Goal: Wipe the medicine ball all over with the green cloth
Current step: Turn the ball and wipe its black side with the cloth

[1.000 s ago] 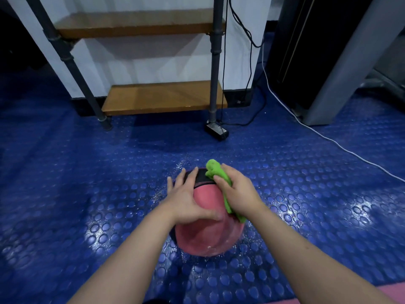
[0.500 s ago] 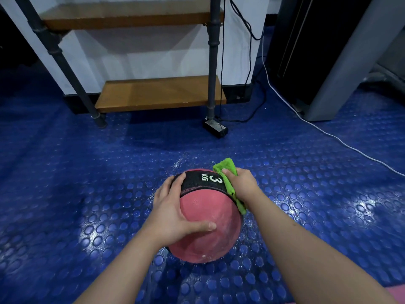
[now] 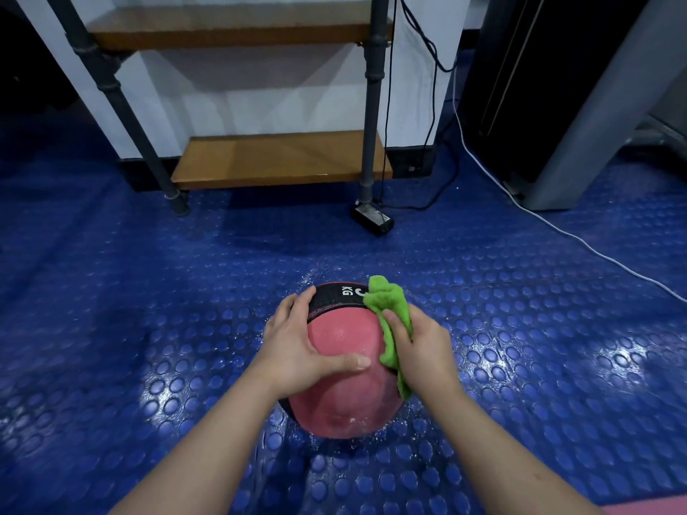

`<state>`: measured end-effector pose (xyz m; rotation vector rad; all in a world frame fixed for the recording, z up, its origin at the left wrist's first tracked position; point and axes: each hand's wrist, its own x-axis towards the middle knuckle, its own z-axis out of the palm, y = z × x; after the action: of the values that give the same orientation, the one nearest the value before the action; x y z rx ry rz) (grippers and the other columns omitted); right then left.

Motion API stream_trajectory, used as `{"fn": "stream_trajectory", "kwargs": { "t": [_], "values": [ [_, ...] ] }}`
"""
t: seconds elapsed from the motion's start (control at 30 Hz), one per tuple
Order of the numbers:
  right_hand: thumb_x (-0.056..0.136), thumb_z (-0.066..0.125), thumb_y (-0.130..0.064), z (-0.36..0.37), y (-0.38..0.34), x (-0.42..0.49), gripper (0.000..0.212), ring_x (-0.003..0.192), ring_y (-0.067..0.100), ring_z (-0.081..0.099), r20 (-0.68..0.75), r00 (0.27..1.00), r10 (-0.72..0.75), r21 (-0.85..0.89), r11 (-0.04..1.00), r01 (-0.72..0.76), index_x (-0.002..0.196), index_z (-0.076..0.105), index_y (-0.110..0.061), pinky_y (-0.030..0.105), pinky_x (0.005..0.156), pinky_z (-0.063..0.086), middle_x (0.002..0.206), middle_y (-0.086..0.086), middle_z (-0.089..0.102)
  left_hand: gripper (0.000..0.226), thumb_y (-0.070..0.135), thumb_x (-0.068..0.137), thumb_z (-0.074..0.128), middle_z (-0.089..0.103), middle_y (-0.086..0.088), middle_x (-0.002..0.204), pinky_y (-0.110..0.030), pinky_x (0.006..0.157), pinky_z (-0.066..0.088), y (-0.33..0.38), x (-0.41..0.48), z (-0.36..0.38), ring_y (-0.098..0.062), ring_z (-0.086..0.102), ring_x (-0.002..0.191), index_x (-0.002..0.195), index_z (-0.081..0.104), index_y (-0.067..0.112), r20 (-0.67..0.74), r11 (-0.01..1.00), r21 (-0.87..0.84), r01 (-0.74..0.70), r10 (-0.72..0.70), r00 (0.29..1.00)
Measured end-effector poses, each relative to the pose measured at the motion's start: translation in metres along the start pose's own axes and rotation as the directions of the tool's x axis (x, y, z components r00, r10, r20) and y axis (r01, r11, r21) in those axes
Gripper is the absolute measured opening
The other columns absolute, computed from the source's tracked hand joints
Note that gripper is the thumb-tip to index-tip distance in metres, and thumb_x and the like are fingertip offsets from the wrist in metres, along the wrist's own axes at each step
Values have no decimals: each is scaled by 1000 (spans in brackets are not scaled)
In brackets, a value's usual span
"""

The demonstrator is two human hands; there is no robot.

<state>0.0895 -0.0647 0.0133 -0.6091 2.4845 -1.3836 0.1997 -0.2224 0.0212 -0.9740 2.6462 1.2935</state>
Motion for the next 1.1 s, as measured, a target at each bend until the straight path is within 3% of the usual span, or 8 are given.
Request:
{"fn": "stream_trajectory", "kwargs": {
  "t": [0.13,0.37,0.43,0.5,0.57,0.63,0.93,1.1],
  "values": [
    [98,49,-36,-2,12,25,26,67,10,51,8,989,149,-48,988,-148,82,59,-18,12,52,32,68,-8,57,152,94,21,66,8,11,161,-52,119,24,3,2,2,-23,12,149,153,10,43,-3,1000,1,-8,8,1000],
    [99,47,-40,6,58,51,42,85,31,58,122,913,389,-143,917,-372,89,63,-3,35,72,43,86,12,64,146,89,25,75,14,18,155,-46,118,28,-12,-1,-5,-13,21,144,151,15,46,-10,993,-106,-44,43,999],
    [96,50,-42,10,77,50,42,90,34,65,202,851,484,12,868,-497,92,66,-3,47,83,53,92,20,70,143,88,27,76,15,17,156,-44,119,27,-26,-4,-8,-9,22,143,151,16,47,-12,990,-135,-51,49,999],
    [98,47,-41,14,81,39,40,94,33,68,316,759,569,337,681,-650,104,65,-5,52,86,54,99,22,71,130,86,32,78,25,16,154,-40,117,31,-46,-6,-13,-6,31,141,147,25,51,-16,961,-271,-48,46,999],
    [101,41,-41,22,76,26,41,97,32,68,404,703,585,541,467,-699,112,63,-8,45,83,55,104,20,71,116,78,35,83,44,15,146,-35,108,43,-62,-11,-15,-7,47,132,139,37,54,-21,842,-538,31,-50,999],
    [101,39,-42,34,70,19,43,99,32,68,437,703,560,598,403,-693,113,63,-8,43,83,54,105,18,71,108,69,35,87,58,17,133,-36,98,49,-67,-15,-12,-10,56,124,133,46,50,13,658,-743,118,-163,987],
    [100,47,-35,15,49,22,28,91,32,69,203,815,543,540,632,-556,102,67,-15,50,87,54,95,13,73,78,65,53,84,71,9,116,-50,88,56,-47,-18,17,-21,68,108,123,58,42,103,447,-868,217,-266,958],
    [99,49,-32,-9,53,26,27,81,27,66,82,843,532,539,688,-487,92,66,-12,45,83,53,88,11,71,94,72,43,81,69,4,124,-50,91,55,-41,-12,41,-23,67,111,128,56,41,184,375,-887,268,-245,952]
  ]
}}
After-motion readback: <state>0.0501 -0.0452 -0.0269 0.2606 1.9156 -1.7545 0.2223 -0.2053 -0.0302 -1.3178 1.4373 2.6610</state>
